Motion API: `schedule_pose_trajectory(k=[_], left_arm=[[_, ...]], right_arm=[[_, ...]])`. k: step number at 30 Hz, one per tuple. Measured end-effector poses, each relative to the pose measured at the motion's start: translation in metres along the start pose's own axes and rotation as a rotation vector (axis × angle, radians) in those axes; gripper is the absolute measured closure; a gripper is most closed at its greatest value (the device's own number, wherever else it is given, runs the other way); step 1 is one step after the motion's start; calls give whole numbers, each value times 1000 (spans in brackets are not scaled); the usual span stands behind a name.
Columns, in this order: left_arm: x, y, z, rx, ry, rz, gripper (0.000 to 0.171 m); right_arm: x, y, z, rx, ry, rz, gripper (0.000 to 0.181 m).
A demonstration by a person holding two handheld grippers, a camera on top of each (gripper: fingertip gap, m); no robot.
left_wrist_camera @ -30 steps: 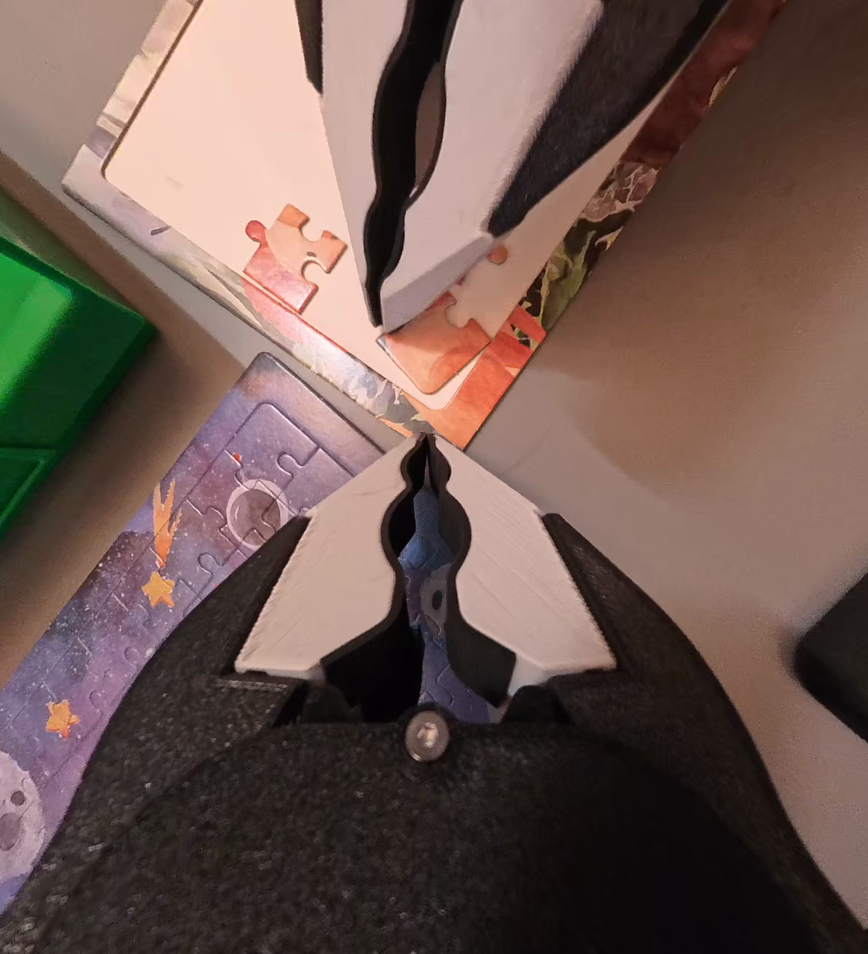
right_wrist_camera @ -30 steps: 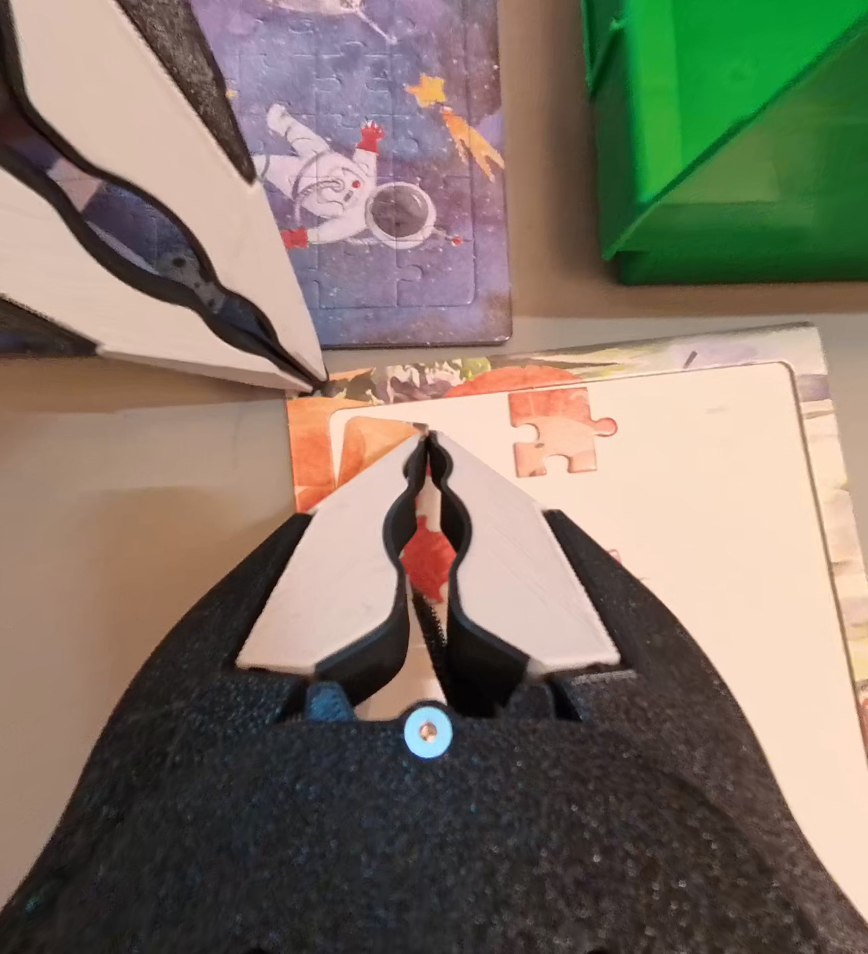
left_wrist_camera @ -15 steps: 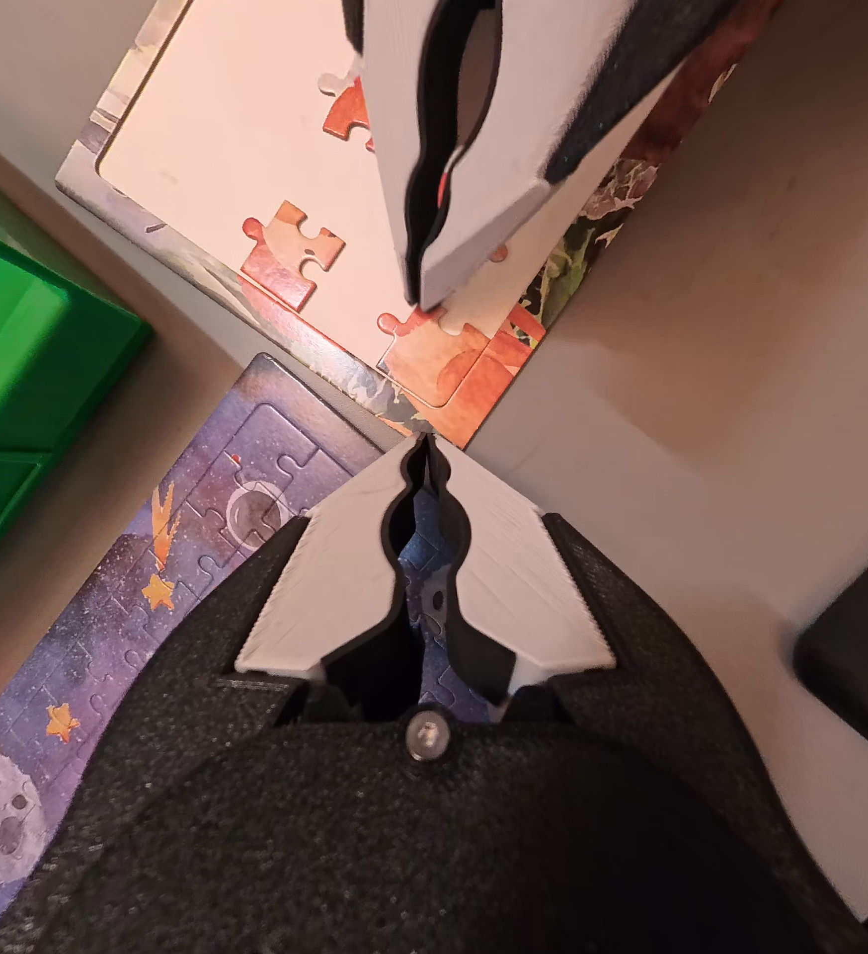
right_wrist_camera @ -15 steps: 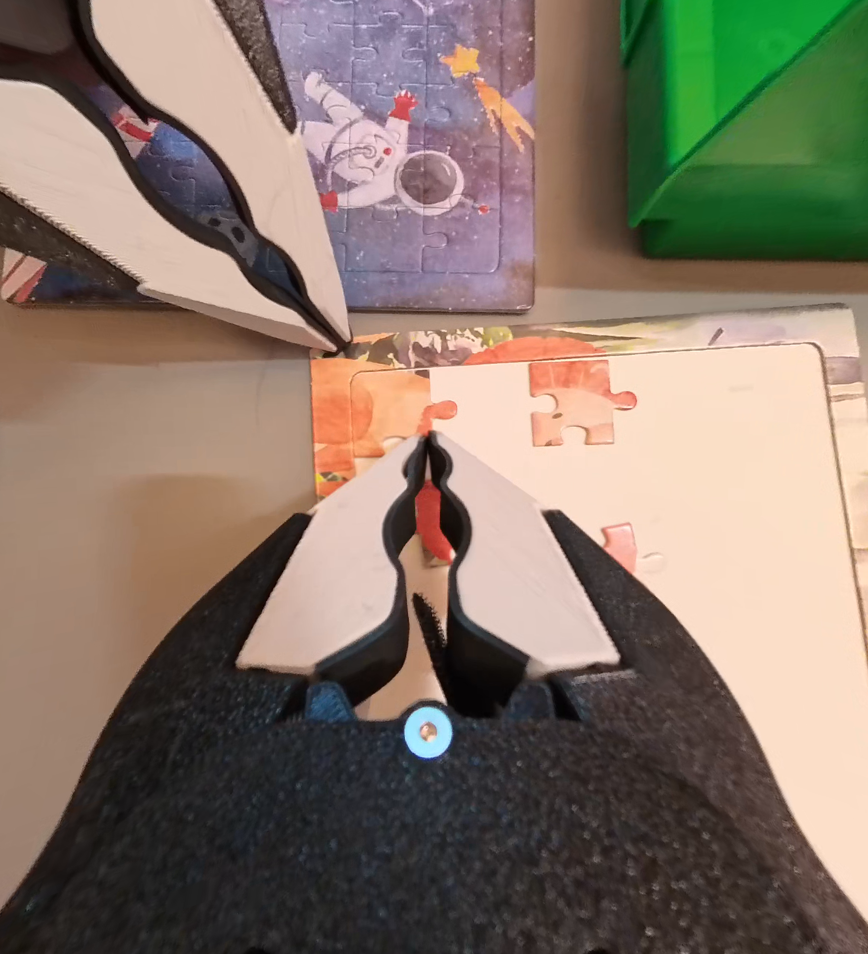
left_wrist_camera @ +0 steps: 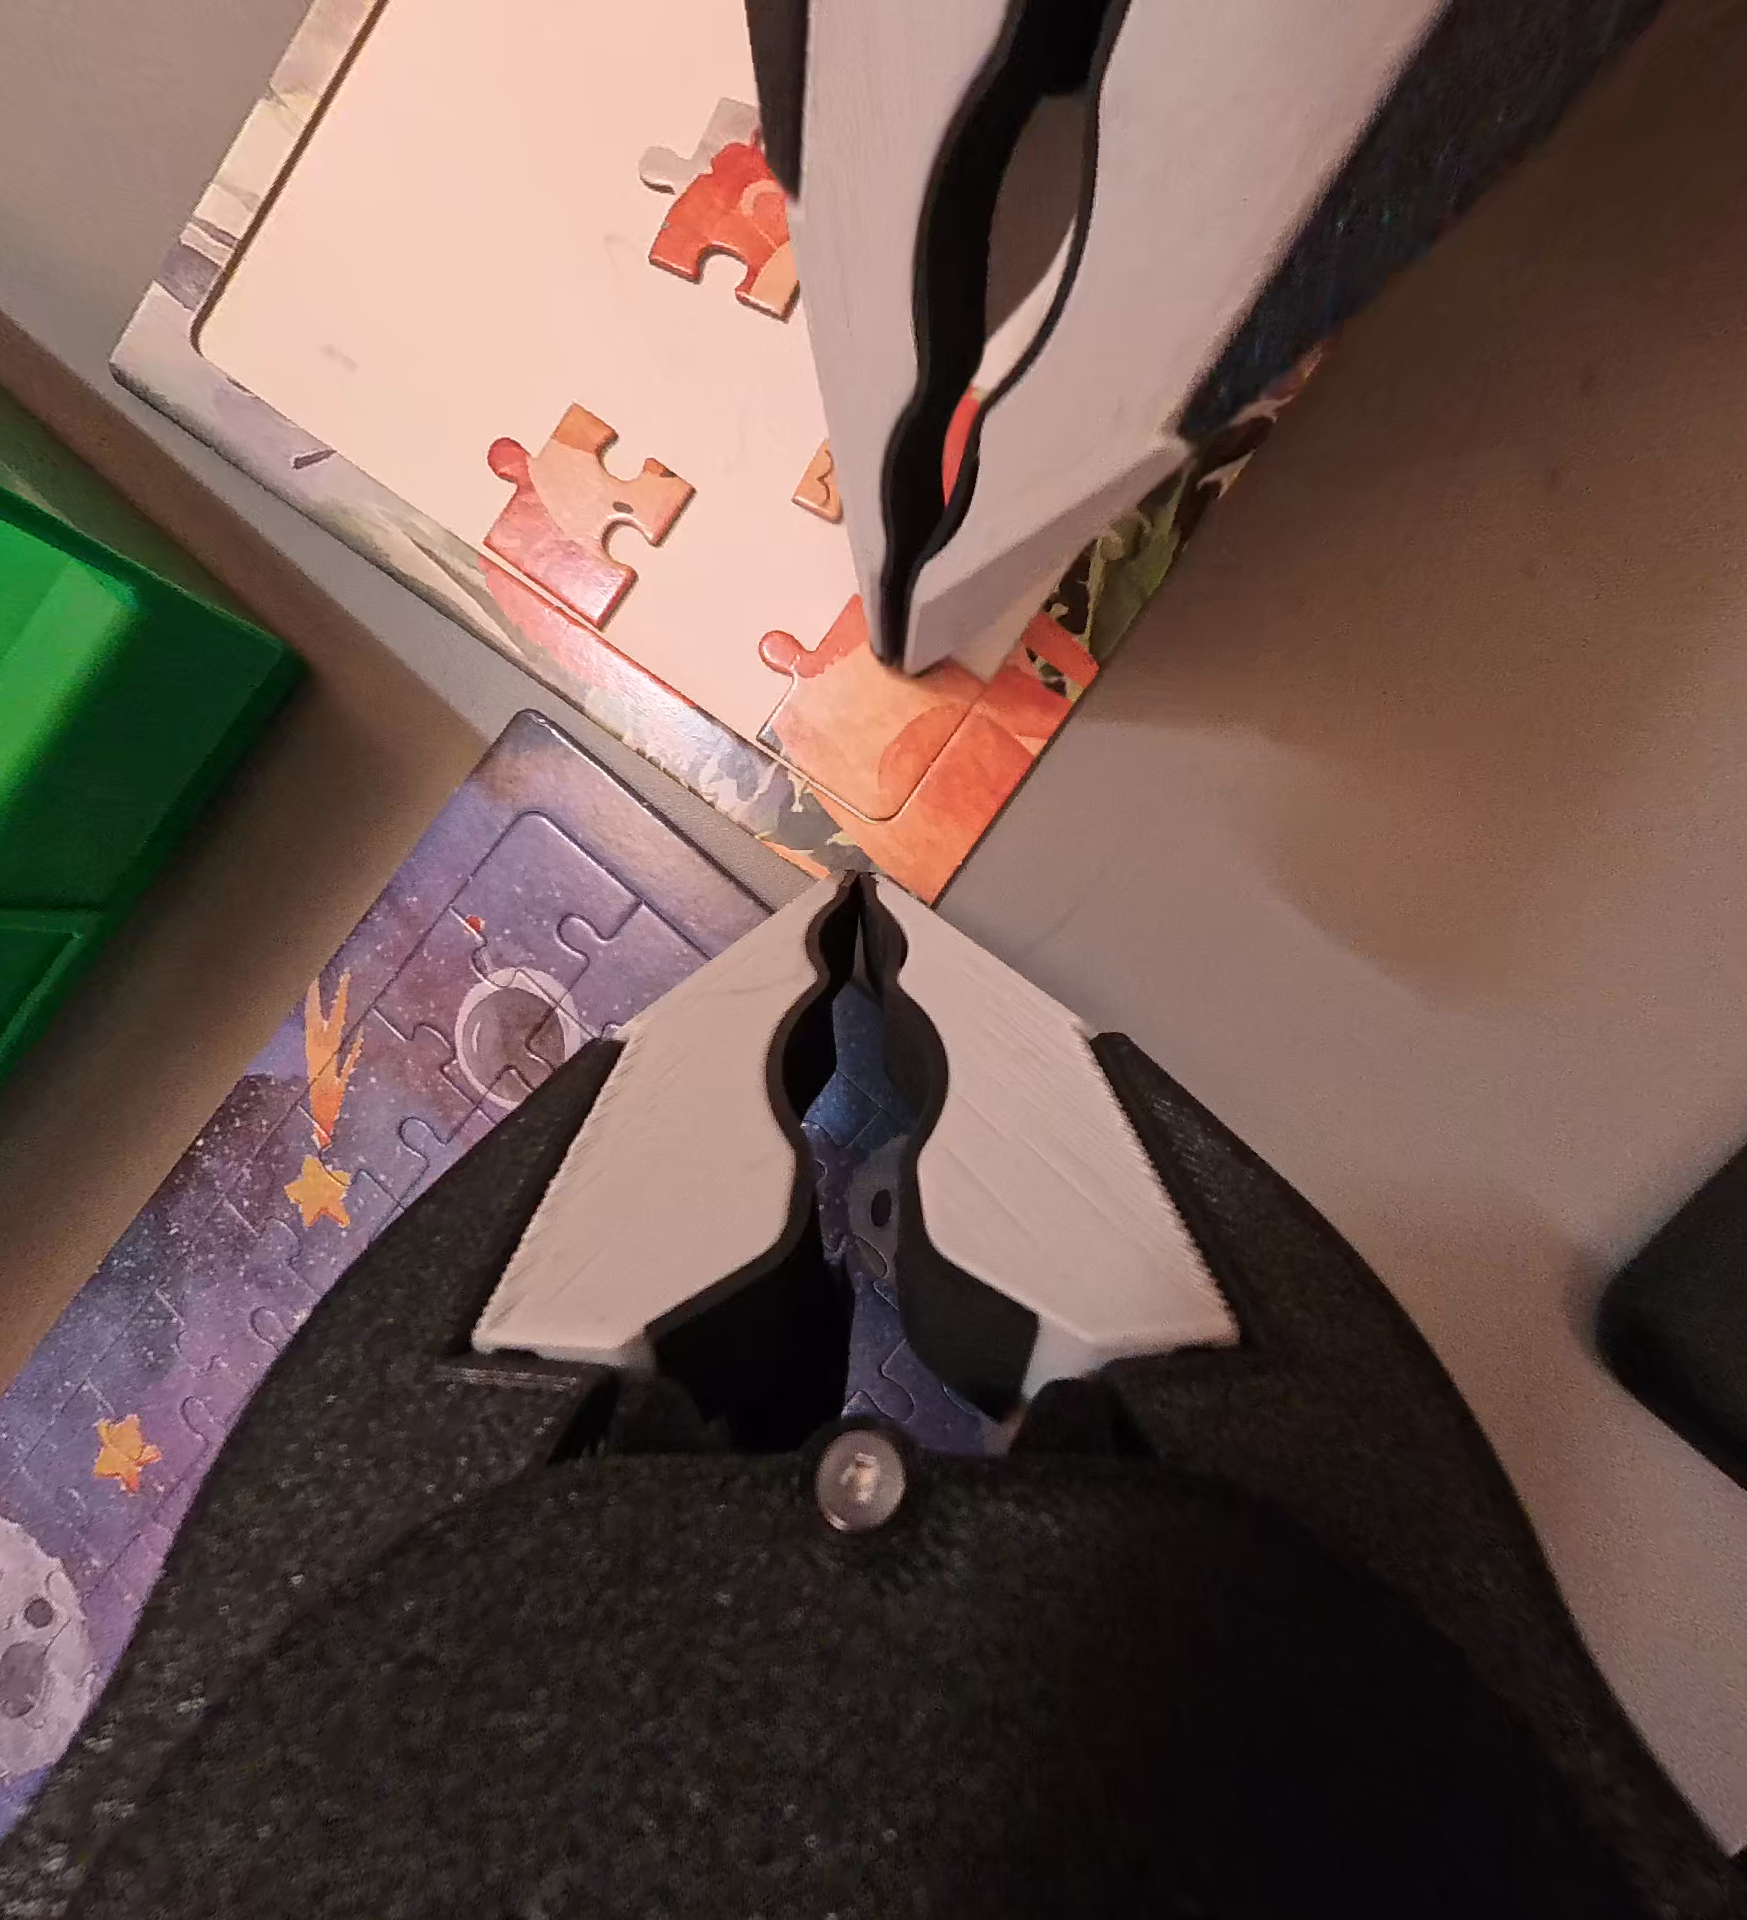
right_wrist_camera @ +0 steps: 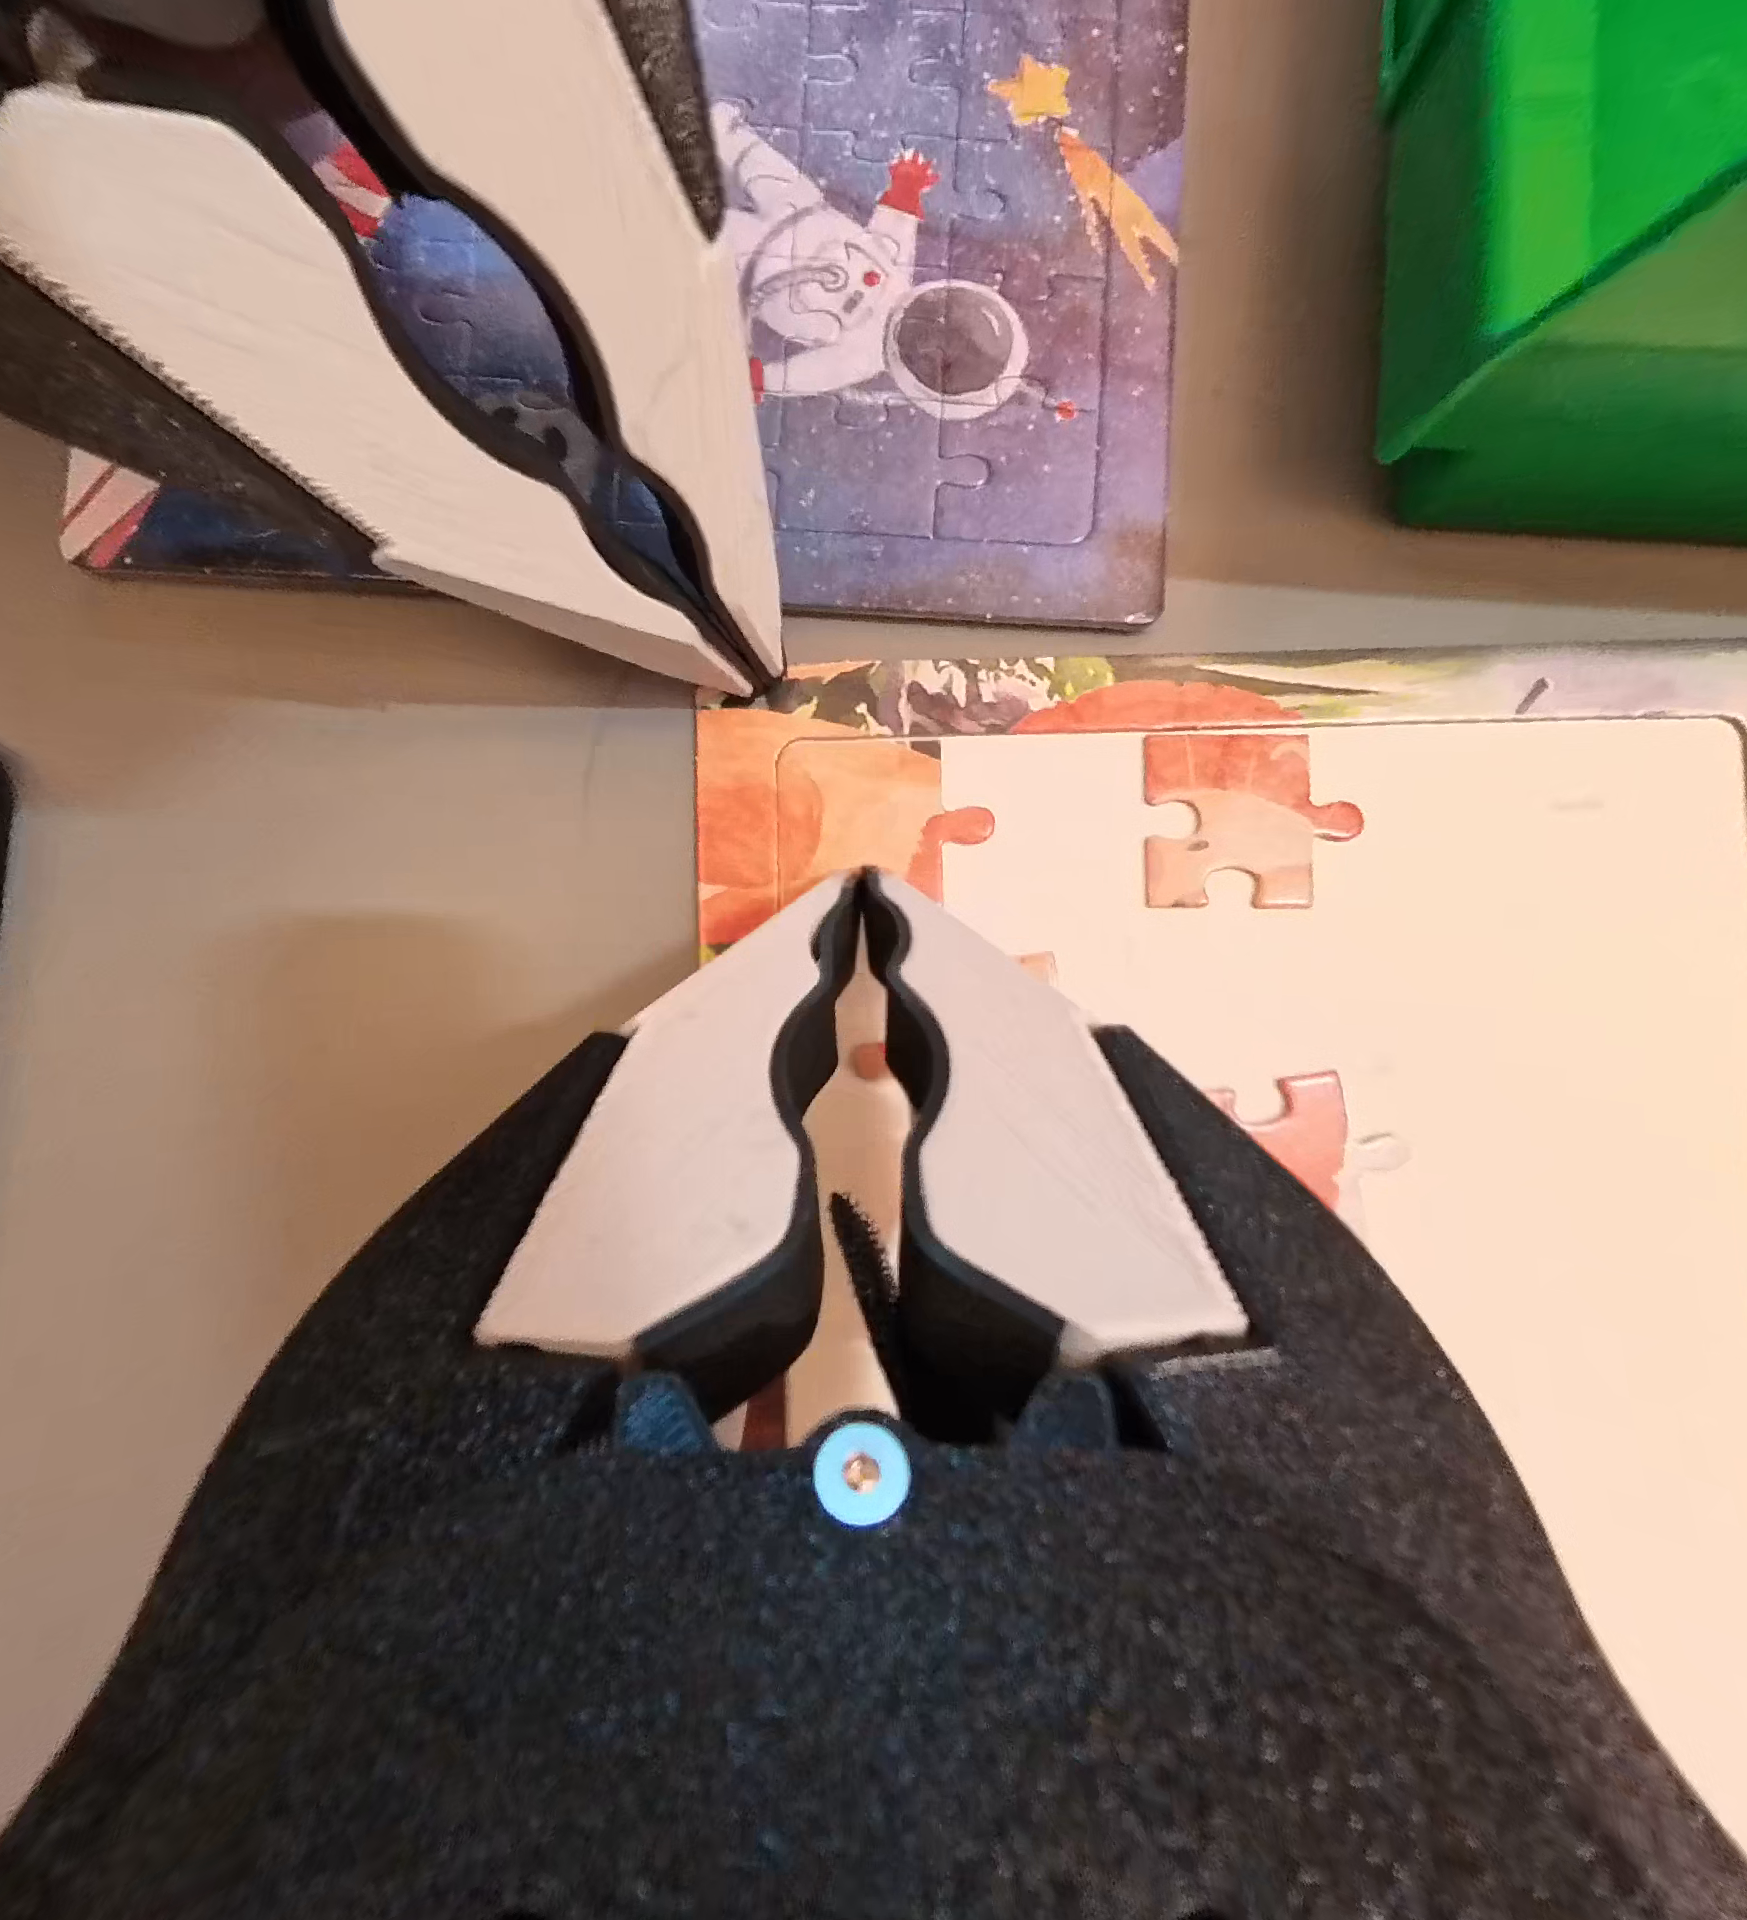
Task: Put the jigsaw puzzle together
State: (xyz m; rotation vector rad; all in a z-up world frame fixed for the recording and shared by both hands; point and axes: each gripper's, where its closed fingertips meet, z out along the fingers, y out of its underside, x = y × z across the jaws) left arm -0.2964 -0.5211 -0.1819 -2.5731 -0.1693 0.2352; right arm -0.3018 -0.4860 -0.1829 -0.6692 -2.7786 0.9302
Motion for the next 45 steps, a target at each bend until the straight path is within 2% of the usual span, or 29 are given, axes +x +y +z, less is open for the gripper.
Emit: schedule_pose_trajectory(k=[14,20,23,45], left_arm=[[0,0,0,-10,-5,8,171],[0,0,0,6,-9,-16,171],[0,0,0,6,-6,-30,171],[1,1,0,-15,-6,-5,171]], right_arm=[[7,1,-9,7,14,-1,181],[63,-7,-17,148,174,155,176],[76,-1,-5,103,208,159,179],[71,-4,1,82,200,106,181]])
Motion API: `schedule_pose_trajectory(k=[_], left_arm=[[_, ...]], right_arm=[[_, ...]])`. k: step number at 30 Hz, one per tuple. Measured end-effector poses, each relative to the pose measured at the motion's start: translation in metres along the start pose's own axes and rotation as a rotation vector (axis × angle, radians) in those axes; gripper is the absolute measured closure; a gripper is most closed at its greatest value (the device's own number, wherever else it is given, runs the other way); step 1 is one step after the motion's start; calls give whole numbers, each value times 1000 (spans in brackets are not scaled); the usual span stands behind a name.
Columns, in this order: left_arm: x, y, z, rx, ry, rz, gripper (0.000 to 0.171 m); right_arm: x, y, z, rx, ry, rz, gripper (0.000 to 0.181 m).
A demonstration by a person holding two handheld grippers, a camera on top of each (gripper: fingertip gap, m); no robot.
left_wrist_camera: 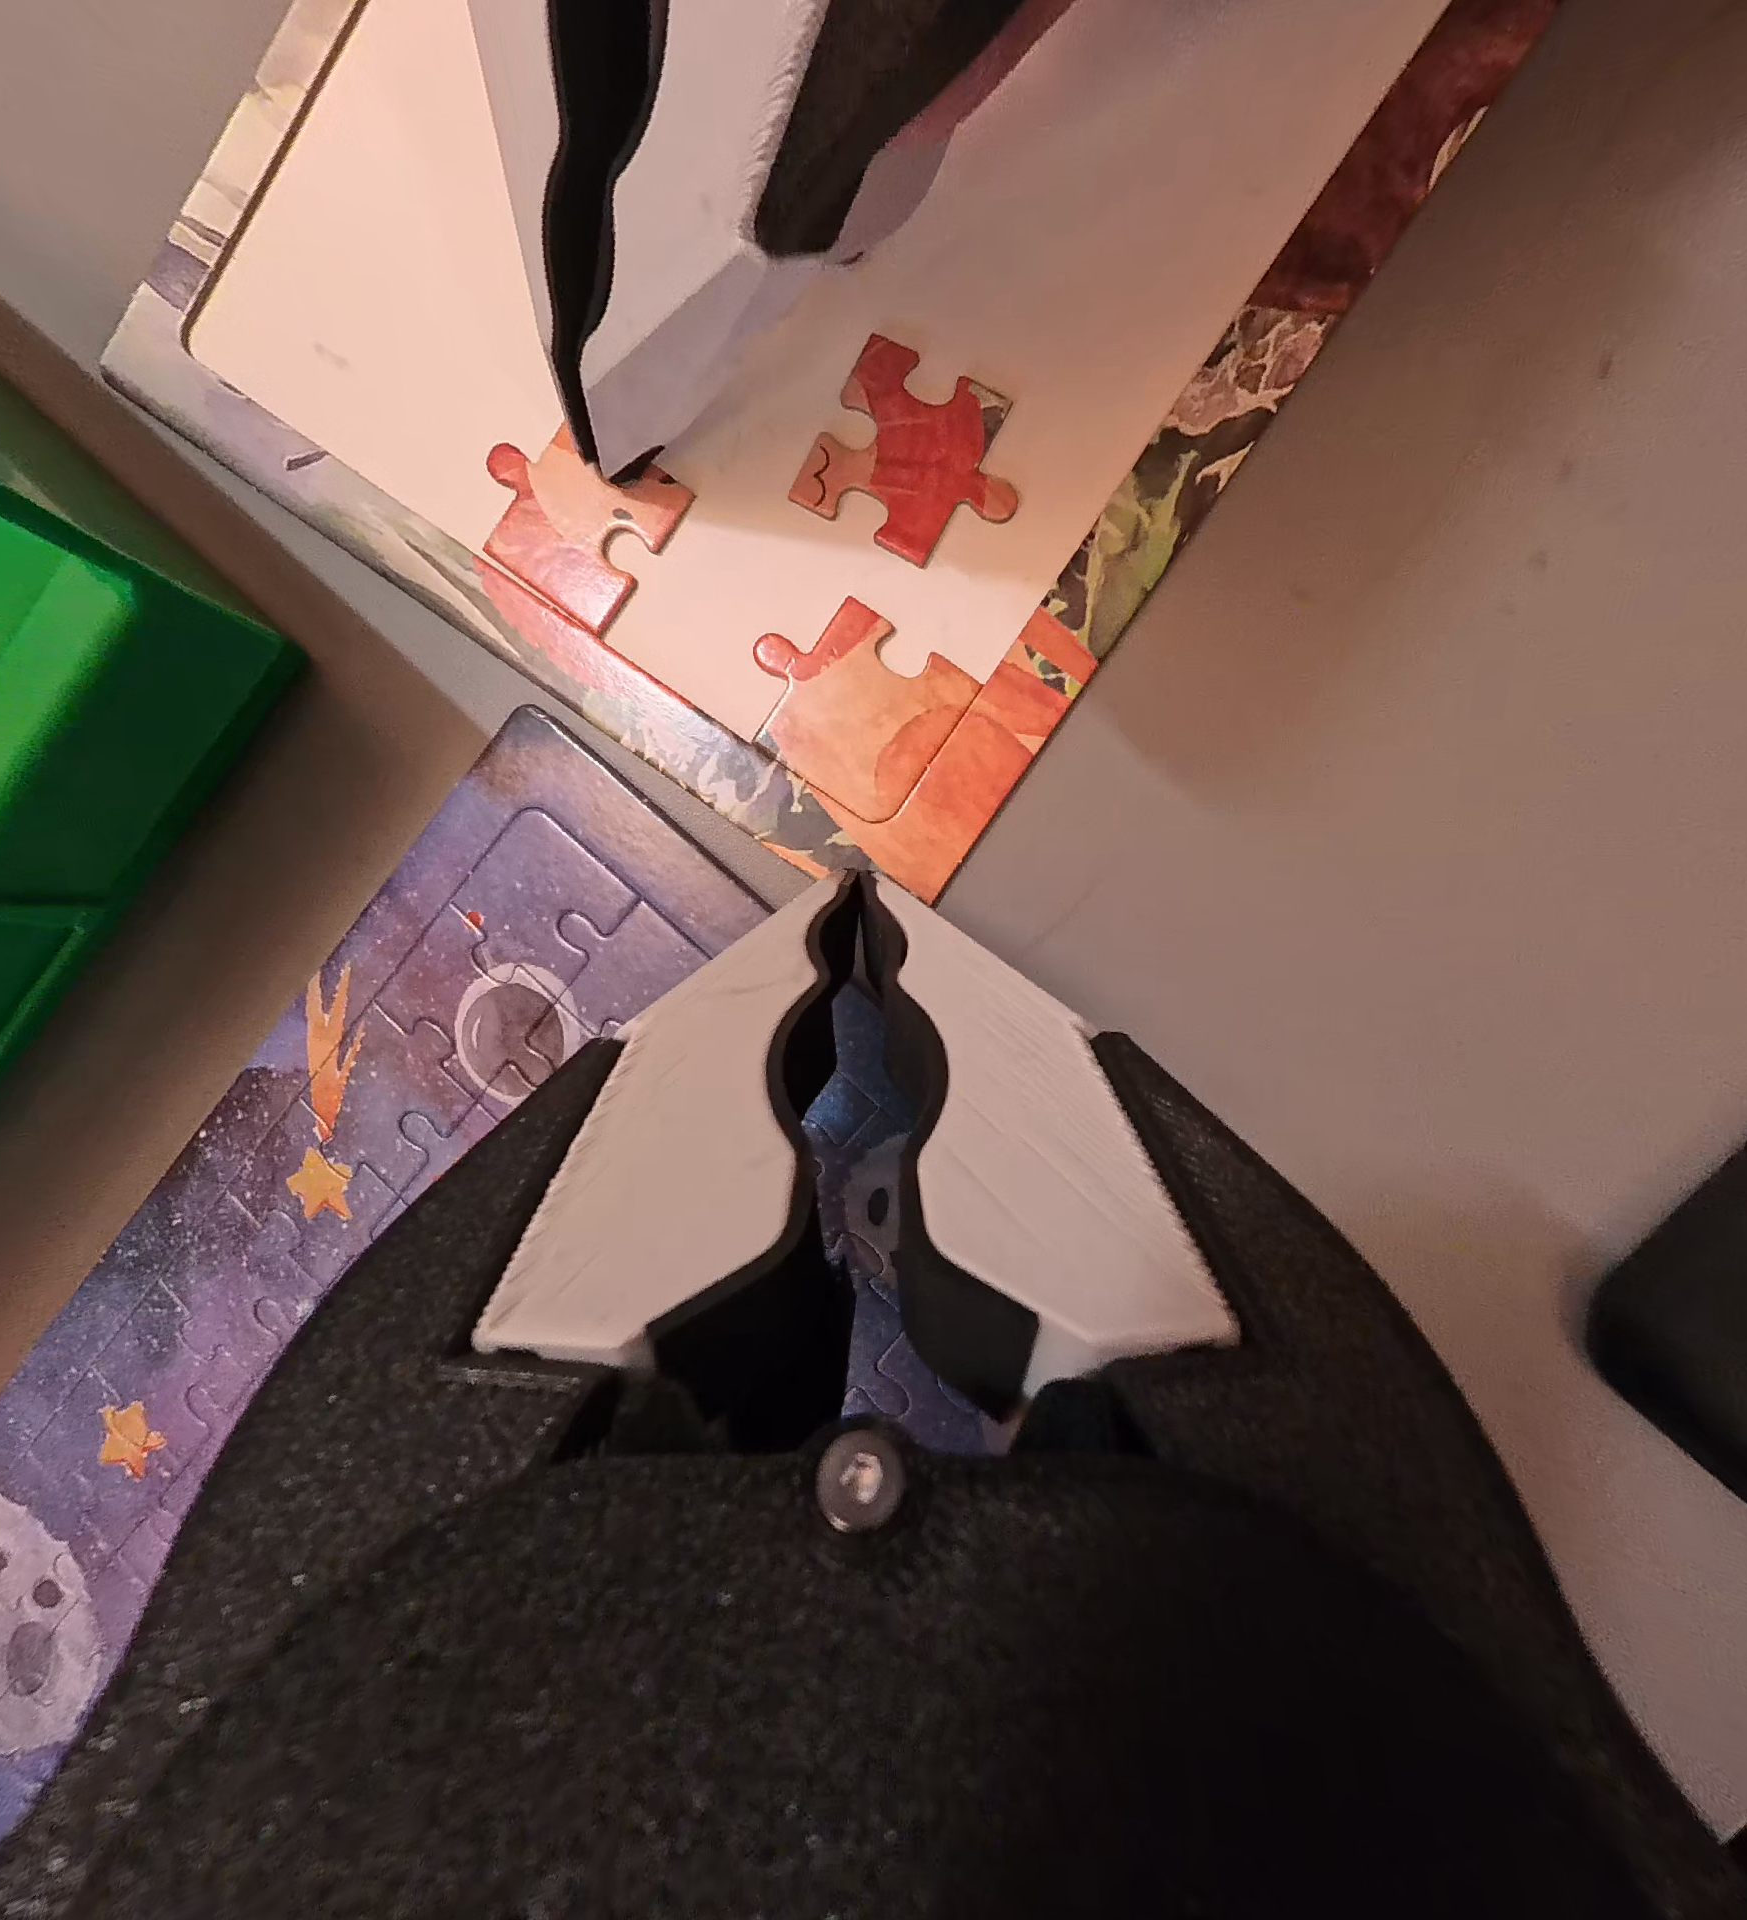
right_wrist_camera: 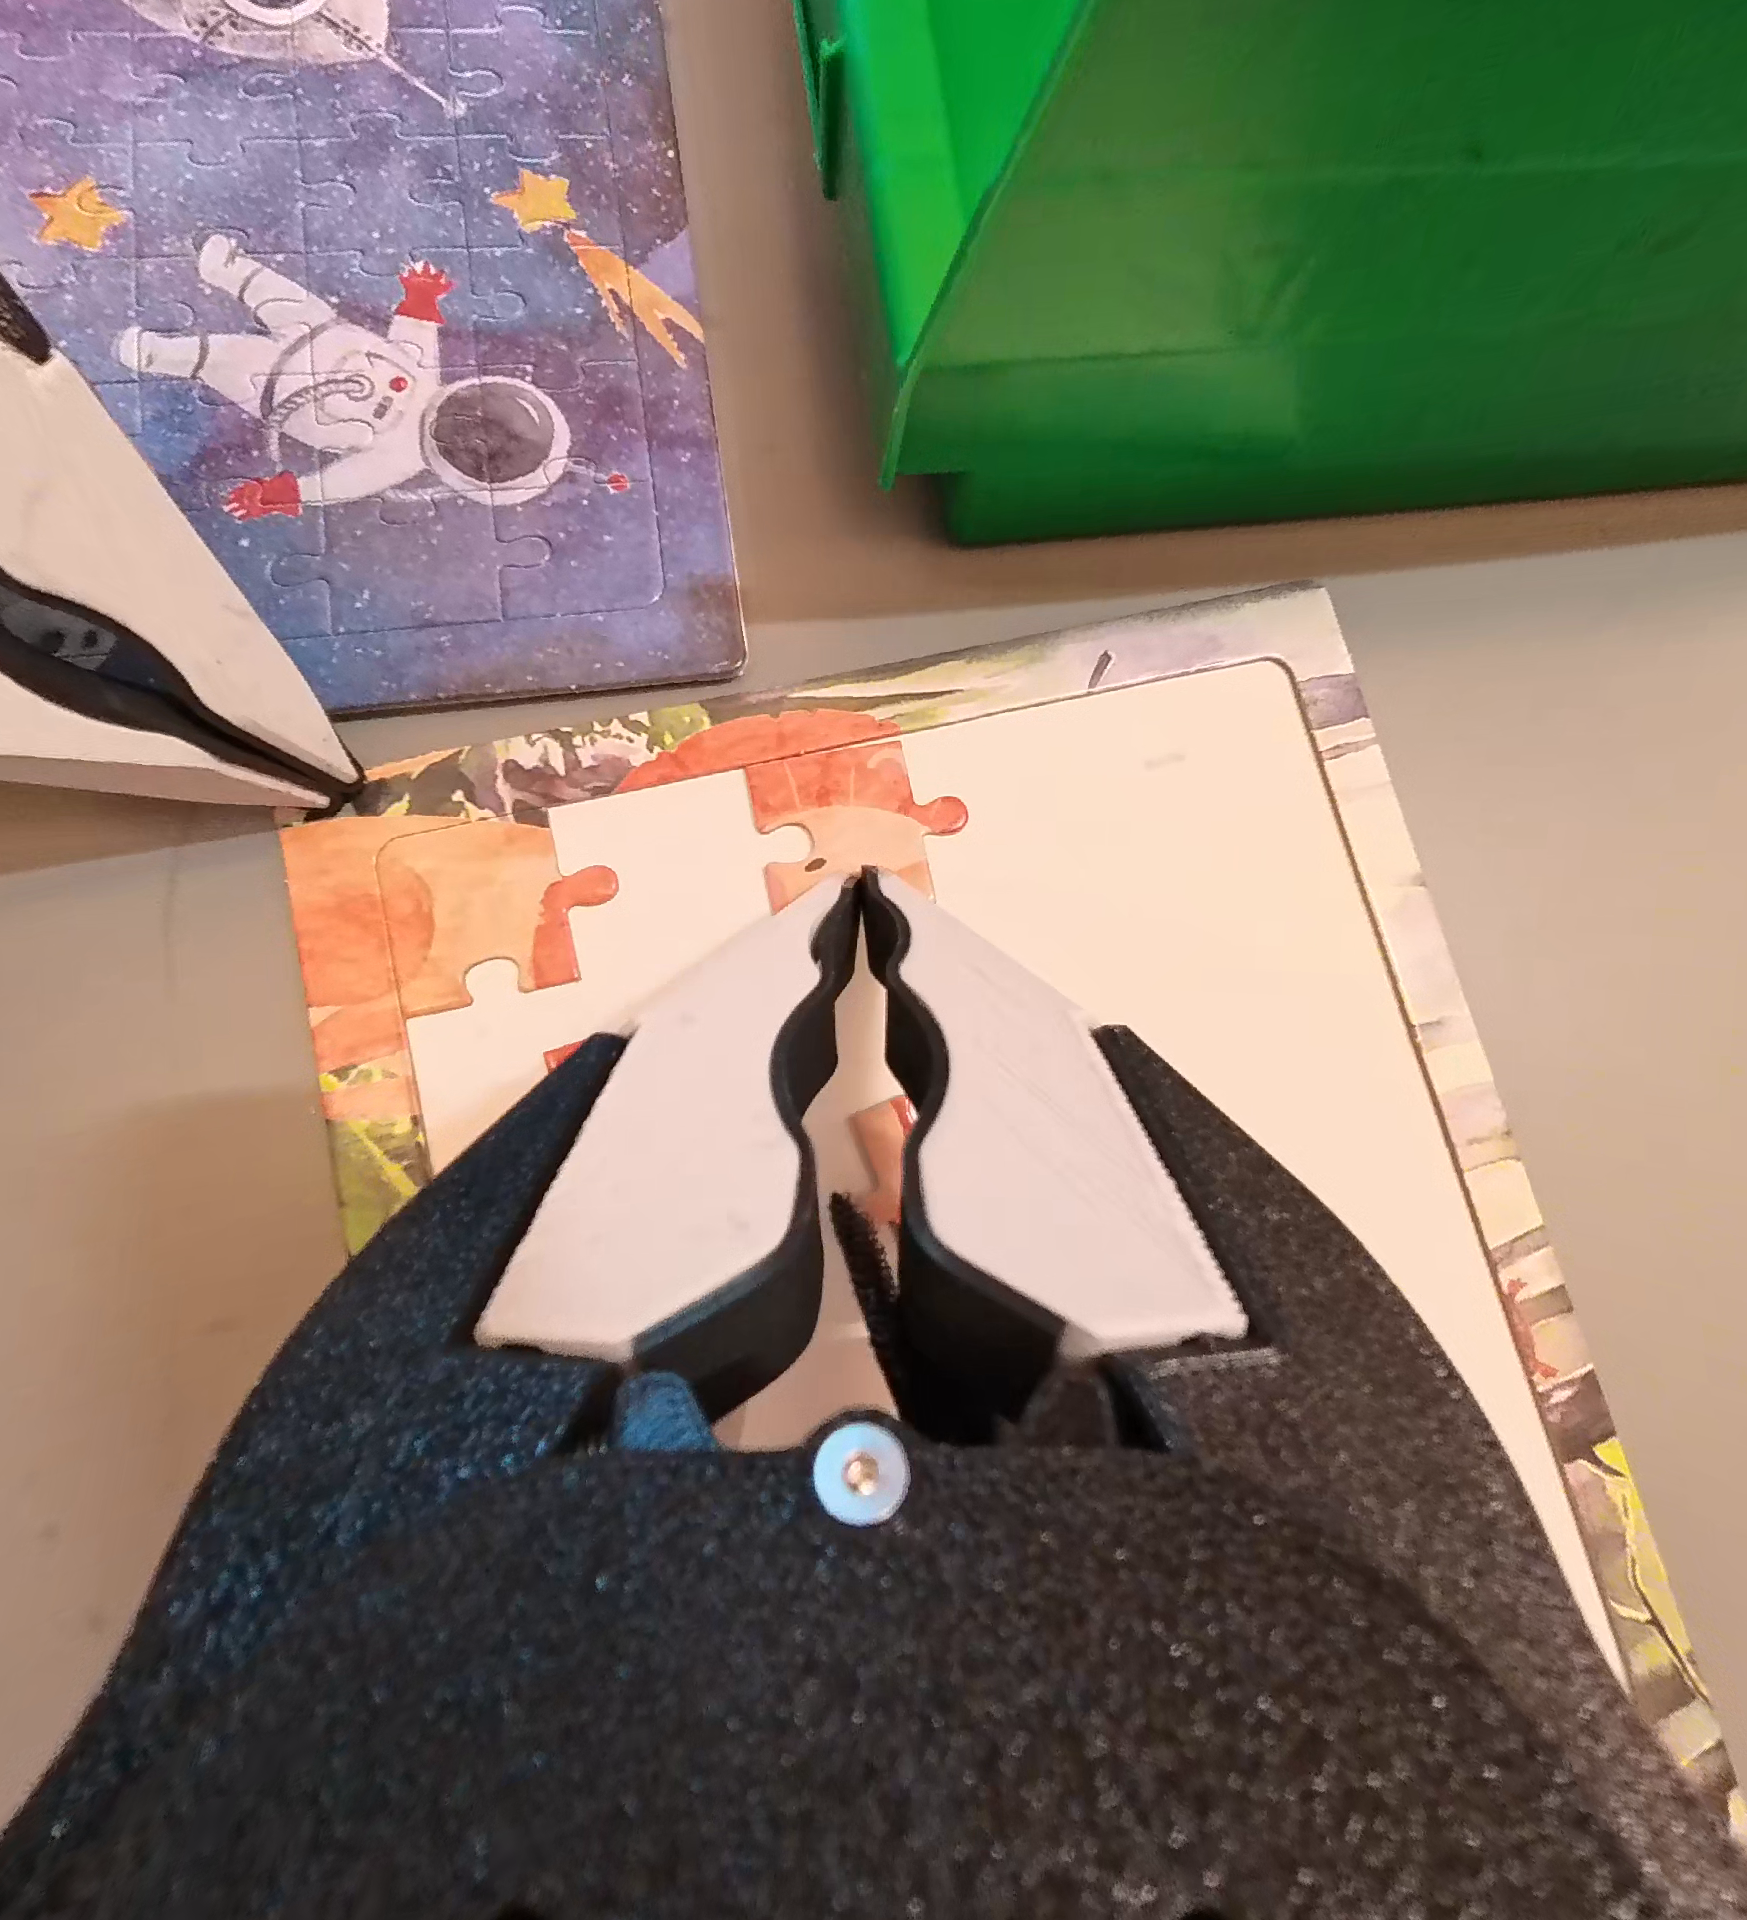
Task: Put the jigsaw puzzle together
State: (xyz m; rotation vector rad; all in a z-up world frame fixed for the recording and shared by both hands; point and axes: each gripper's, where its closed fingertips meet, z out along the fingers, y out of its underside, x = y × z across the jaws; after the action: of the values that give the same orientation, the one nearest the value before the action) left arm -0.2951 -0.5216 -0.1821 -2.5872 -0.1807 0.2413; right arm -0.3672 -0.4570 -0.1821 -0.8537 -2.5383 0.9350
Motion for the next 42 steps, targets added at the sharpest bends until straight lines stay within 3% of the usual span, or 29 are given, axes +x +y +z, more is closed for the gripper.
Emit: schedule_pose_trajectory(k=[6,12,15,17,20,23,28,33,39,42], left_arm=[[0,0,0,2,4,-6,171],[0,0,0,-4,1,7,171],[0,0,0,-11,-5,17,171],[0,-1,-1,-14,-3,20,171],[-3,-10,-10,28,14,3,171],[-25,-33,-15,98,-22,-77,171],[-76,-38,13,11,-213,-104,171],[-85,-35,34,-21,-201,-155,171],[-84,-38,37,0,-197,-162,171],[-81,-42,39,9,-191,-152,171]], right_arm=[[12,-1,-15,27,8,30,181],[51,31,-45,-26,107,71,181],[35,24,-45,29,-53,183,181],[19,9,-35,53,-93,160,181],[11,11,-12,-31,-20,35,181],[9,2,-2,8,7,48,181],[9,1,0,-5,42,2,181],[9,-2,2,5,27,29,181],[19,3,-15,5,38,44,181],[33,24,-40,-38,40,83,181]])
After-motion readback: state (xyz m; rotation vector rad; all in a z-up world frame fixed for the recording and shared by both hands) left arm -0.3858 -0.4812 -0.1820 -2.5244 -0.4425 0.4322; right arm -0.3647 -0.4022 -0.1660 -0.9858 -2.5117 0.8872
